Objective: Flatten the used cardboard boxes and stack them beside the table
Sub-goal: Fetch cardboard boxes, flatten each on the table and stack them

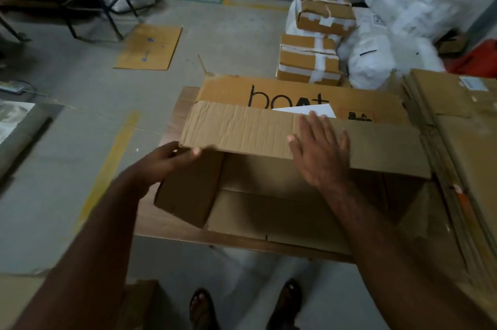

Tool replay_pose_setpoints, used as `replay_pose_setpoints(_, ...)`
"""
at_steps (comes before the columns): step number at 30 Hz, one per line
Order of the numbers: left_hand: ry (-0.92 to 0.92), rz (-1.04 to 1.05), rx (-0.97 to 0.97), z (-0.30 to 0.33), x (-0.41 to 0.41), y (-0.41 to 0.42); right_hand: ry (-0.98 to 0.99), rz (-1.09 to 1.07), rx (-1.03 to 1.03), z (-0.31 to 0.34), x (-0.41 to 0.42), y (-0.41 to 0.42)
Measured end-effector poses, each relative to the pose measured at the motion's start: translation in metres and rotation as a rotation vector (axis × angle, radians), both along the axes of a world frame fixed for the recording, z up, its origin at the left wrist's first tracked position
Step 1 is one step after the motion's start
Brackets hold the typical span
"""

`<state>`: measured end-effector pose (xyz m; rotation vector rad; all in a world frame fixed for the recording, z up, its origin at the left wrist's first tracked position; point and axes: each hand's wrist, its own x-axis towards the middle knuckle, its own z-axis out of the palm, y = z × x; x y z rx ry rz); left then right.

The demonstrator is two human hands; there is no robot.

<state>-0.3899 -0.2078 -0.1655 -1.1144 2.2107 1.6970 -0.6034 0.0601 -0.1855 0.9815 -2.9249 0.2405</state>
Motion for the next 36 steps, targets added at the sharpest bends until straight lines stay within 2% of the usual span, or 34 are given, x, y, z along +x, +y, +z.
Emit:
replay_pose_setpoints(3, -0.029, 0.141, 0.208, -0.015, 0.001, -0.040, -0.032, 0.019, 0.038, -0.012, 0.038, -0.050)
replay_pose_setpoints(6, -0.022, 0.364, 0.332, -0.043, 0.014, -0.083, -0.168, 0.014, 0.072, -0.046, 0.079, -0.101)
replay_pose_setpoints(12, -0.240, 0.560, 0.251, -0.150, 0.076, -0.112, -0.594, -0.049, 0.181, -0.144, 0.156, -0.135)
replay_pose_setpoints(16, -0.172, 0.564, 0.261, -0.192, 0.108, -0.095, -0.586, -0.033, 0.217, -0.170, 0.170, -0.130)
replay_pose_setpoints(23, -0.102, 0.714, 0.185, -0.186, 0.097, -0.042, -0.583, 0.018, 0.228, -0.165, 0.121, -0.130)
replay_pose_setpoints(25, -0.035, 0.737, 0.335, -0.180, 0.091, -0.009, -0.600, -0.057, 0.185, -0.149, 0.106, -0.136)
replay_pose_setpoints(27, 0.007, 0.688, 0.568, -0.173, 0.090, 0.030, -0.561, -0.086, 0.098, -0.133, 0.098, -0.143)
replay_pose_setpoints(29, -0.032, 0.518, 0.722, -0.172, 0.090, 0.066, -0.534, -0.098, 0.007, -0.118, 0.096, -0.146)
replay_pose_setpoints(32, -0.080, 0.362, 0.819, -0.178, 0.086, 0.108, -0.597, -0.275, -0.096, -0.105, 0.110, -0.139)
replay_pose_setpoints(36, -0.169, 0.265, 0.876, -0.173, 0.059, 0.139, -0.597, -0.315, -0.091, -0.112, 0.133, -0.105)
